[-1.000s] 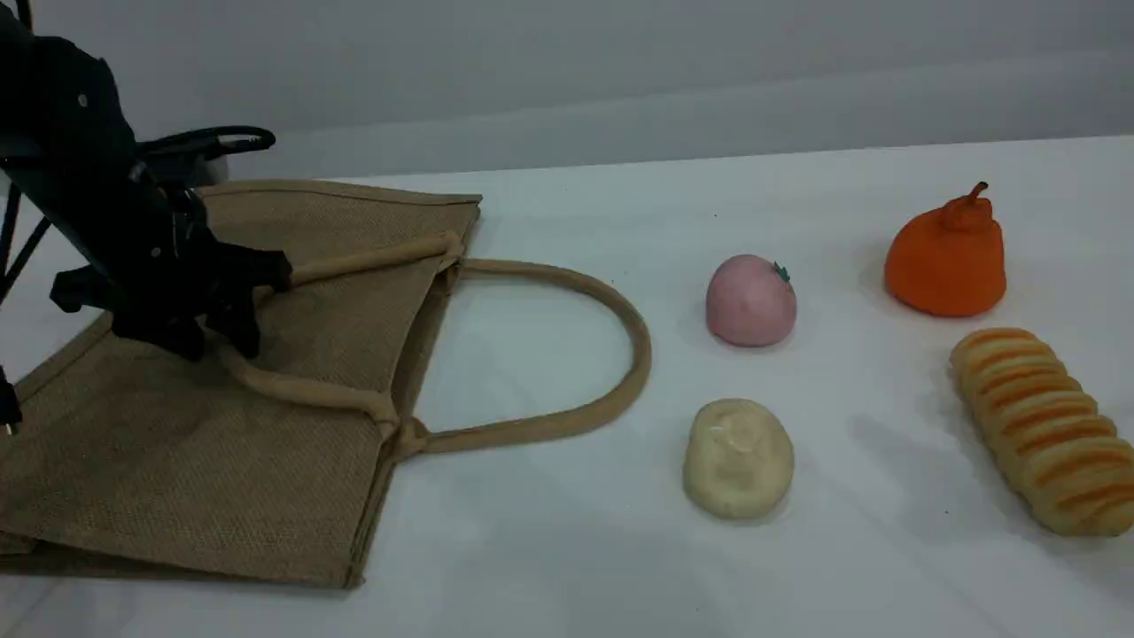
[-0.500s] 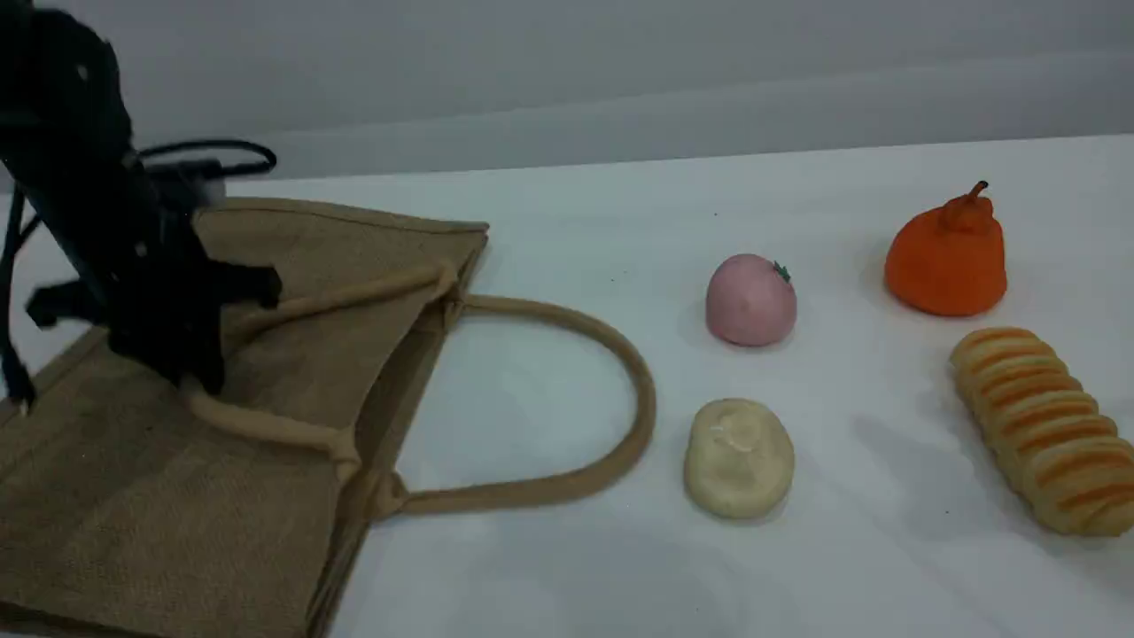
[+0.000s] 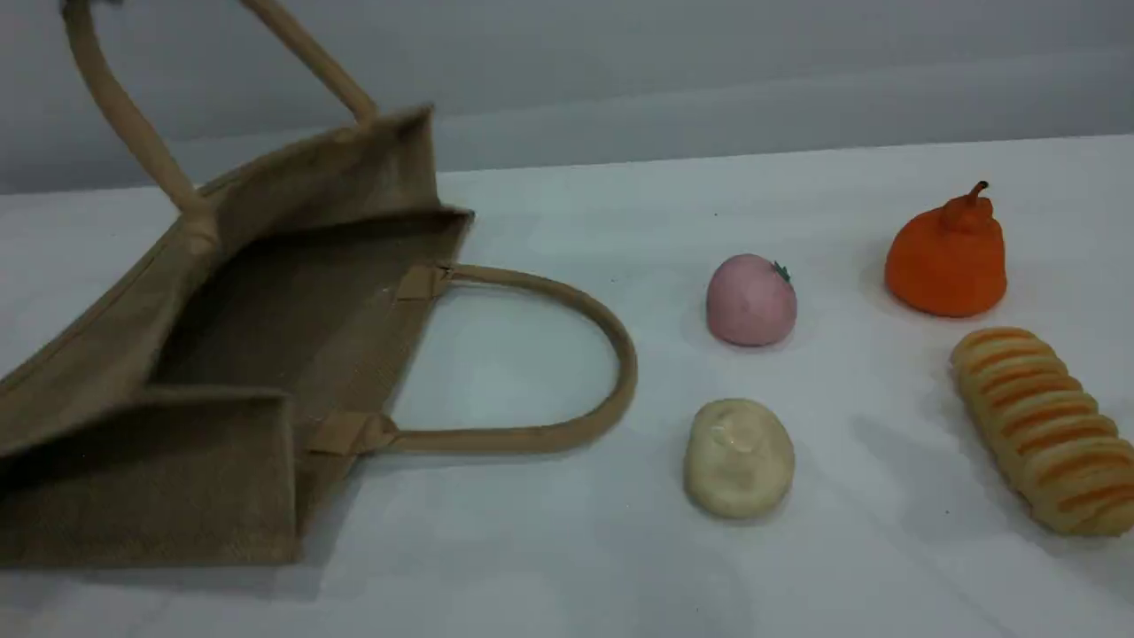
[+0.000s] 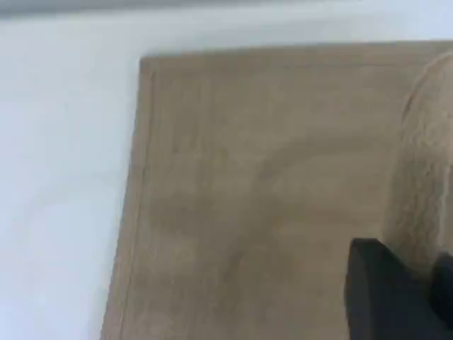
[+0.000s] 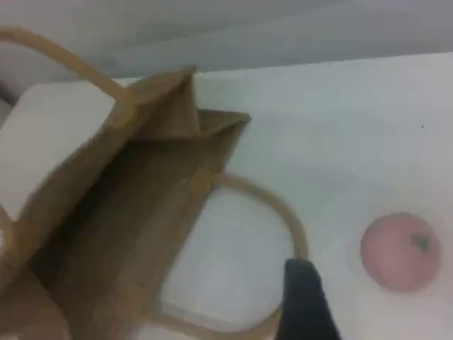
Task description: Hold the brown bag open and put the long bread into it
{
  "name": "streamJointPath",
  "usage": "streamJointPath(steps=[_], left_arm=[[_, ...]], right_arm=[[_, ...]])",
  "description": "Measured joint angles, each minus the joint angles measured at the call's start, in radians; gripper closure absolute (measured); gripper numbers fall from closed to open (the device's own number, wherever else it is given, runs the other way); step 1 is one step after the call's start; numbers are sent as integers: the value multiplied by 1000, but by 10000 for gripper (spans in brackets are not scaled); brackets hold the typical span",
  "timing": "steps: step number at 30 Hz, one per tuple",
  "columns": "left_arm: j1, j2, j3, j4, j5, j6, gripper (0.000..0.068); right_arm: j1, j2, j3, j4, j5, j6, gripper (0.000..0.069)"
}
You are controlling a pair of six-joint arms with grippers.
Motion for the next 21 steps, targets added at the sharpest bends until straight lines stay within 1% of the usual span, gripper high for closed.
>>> streamJointPath(steps=[6, 9, 13, 16, 21], left_arm=[[0, -104, -88, -154, 120, 153, 592], [0, -123, -139, -211, 185, 200, 592], [0, -144, -180, -206, 243, 237, 592], [0, -155, -181, -206, 280, 288, 592], [0, -155, -181, -206, 298, 357, 592]], right_arm=[[0, 48, 0, 0, 3, -2, 297], [0, 87, 0, 0, 6, -3, 297], [0, 128, 0, 0, -17, -10, 297], [0, 140, 0, -2, -83, -10, 297], [0, 140, 5, -79, -198, 1, 297]])
